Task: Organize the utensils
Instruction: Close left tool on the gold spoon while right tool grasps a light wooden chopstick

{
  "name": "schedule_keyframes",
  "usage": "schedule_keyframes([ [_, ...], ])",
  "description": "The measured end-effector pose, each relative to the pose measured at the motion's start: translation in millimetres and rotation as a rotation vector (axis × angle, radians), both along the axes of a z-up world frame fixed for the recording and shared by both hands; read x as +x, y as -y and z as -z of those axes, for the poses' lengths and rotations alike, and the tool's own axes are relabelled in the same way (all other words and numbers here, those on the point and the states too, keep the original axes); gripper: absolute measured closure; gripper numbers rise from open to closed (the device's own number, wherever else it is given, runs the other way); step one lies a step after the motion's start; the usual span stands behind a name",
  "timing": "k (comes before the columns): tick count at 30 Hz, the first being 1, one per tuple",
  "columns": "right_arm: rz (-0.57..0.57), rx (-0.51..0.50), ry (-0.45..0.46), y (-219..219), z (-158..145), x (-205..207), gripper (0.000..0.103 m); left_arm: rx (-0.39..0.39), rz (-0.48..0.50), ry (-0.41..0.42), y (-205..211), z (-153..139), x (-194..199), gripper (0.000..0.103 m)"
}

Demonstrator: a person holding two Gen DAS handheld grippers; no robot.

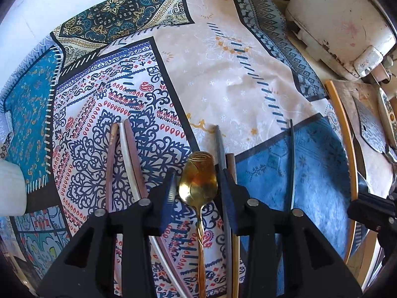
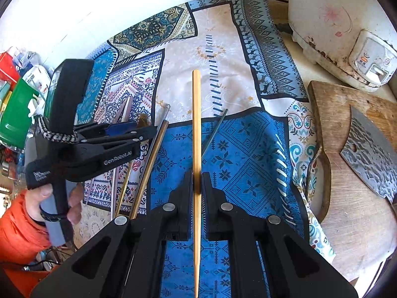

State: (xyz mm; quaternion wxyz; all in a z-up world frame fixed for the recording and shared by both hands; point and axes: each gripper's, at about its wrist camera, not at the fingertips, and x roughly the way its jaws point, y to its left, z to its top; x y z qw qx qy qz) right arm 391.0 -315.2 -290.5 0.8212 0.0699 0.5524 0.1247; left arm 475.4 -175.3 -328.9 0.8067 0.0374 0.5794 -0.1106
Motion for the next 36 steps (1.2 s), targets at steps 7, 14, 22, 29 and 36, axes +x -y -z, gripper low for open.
schedule_keyframes([
  [7,0.010,0.012,0.036,0,-11,1,0.097,-0.050,-0.022,0.014,-5,1,0,0.072],
  [14,0.008,0.005,0.068,-6,-18,2,0.097,-0.057,0.013,0.048,-14,-16,-12,0.103],
  [22,0.013,0.015,0.113,-12,-31,4,0.097,-0.065,0.037,0.000,-21,-24,-24,0.098],
  [29,0.029,0.009,0.120,-8,-35,0,0.097,-0.047,0.021,-0.034,-18,-15,-29,0.072],
  [36,0.042,0.001,0.102,-3,-30,-2,0.097,0.057,0.031,0.024,0,-6,-32,0.070],
])
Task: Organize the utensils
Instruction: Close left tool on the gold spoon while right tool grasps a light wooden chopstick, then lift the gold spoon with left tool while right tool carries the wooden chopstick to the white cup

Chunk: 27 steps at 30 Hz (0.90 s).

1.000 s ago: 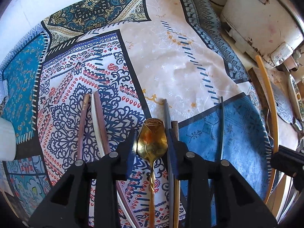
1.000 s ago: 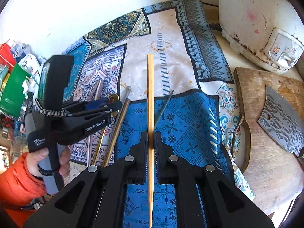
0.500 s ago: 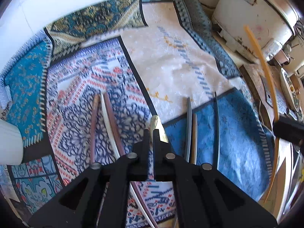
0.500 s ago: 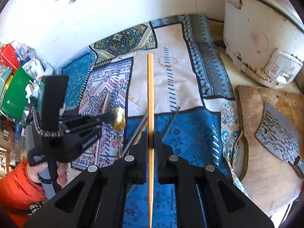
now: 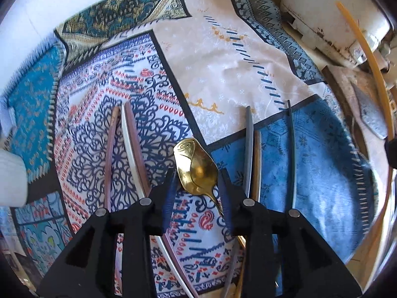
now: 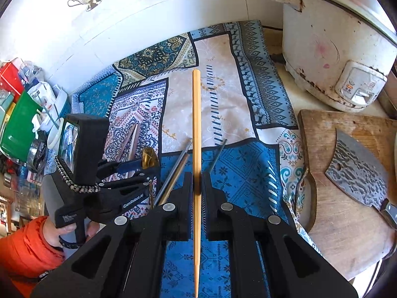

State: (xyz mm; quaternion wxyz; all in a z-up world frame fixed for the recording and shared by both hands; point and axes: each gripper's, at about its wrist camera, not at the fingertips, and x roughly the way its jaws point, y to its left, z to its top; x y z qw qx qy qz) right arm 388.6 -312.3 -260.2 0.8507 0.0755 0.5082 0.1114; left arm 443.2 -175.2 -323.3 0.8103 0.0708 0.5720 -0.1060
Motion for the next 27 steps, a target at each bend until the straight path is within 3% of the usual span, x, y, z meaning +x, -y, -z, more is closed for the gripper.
schedule_keyframes([
  [2,0.002,0.001,-0.004,0,0,-1,0.097,0.017,0.002,0.036,5,1,-2,0.070],
  [8,0.005,0.000,0.005,-1,-2,-1,0.097,-0.022,-0.008,0.044,3,2,5,0.071],
  [9,0.005,-0.001,0.009,-1,-3,-1,0.097,-0.042,-0.008,0.037,1,2,9,0.075],
  [10,0.007,-0.004,0.015,-1,-5,-1,0.097,-0.079,-0.013,0.024,-5,0,11,0.095],
  [12,0.008,-0.003,0.023,-2,-7,0,0.097,-0.190,-0.022,-0.003,-18,-6,21,0.103],
  [15,0.006,0.004,0.031,-3,-9,2,0.097,-0.178,-0.025,0.032,-28,-14,21,0.103],
  [24,-0.011,0.009,0.044,-12,-11,7,0.097,-0.181,-0.008,0.015,-36,-6,11,0.102],
  [27,-0.017,0.012,0.047,-13,-12,7,0.097,-0.172,0.000,0.039,-39,-19,3,0.103],
])
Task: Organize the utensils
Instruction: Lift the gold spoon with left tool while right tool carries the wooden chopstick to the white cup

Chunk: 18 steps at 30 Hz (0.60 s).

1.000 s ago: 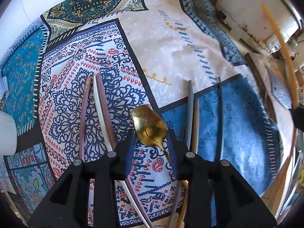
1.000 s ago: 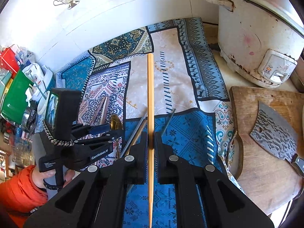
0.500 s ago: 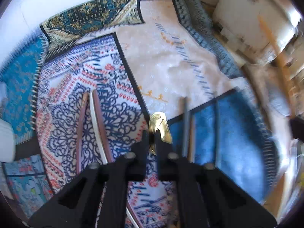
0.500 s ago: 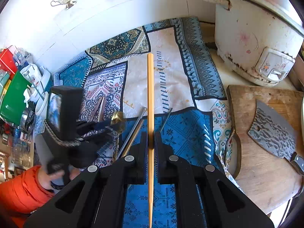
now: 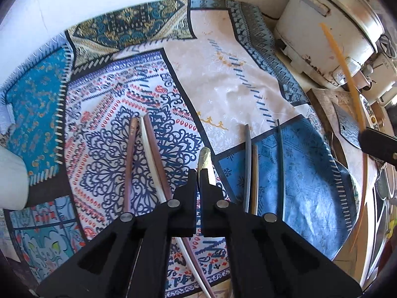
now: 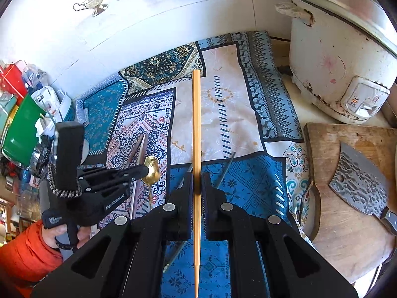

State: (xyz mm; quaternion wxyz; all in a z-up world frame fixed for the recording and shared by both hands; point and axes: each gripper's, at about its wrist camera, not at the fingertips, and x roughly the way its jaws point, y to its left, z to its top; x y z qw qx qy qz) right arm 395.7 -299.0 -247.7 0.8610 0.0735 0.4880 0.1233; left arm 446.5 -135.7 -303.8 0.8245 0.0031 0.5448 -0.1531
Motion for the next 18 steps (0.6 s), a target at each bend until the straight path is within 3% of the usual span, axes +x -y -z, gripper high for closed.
schedule_keyframes([
  [8,-0.011,0.019,0.029,-8,-9,7,0.097,-0.030,-0.040,0.087,-17,-45,-10,0.103],
  [18,-0.108,0.034,0.113,-57,-42,27,0.097,0.001,-0.154,0.277,-61,-105,-29,0.103],
])
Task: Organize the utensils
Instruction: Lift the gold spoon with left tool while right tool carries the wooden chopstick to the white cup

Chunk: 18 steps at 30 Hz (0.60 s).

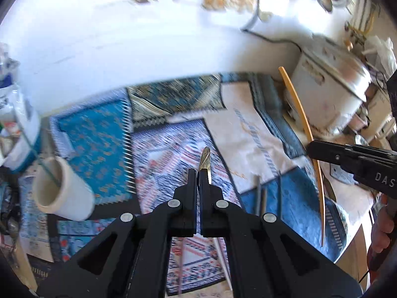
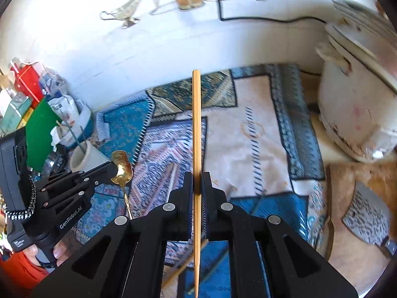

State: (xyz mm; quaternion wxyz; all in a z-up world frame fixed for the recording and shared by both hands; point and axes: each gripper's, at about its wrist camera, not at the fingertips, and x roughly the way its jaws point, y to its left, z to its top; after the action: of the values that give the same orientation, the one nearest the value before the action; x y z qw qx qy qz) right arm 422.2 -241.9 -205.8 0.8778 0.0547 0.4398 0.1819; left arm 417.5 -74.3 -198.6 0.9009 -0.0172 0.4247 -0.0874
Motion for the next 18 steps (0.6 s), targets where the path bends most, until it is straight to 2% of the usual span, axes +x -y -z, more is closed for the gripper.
schedule_keyframes([
  [8,-0.130,0.009,0.082,-67,-21,12,0.097,-0.019,-0.141,0.093,-68,-34,-13,0.103],
  [18,-0.250,0.061,0.162,-162,-47,23,0.097,0.011,-0.305,0.205,-158,-71,-31,0.103],
])
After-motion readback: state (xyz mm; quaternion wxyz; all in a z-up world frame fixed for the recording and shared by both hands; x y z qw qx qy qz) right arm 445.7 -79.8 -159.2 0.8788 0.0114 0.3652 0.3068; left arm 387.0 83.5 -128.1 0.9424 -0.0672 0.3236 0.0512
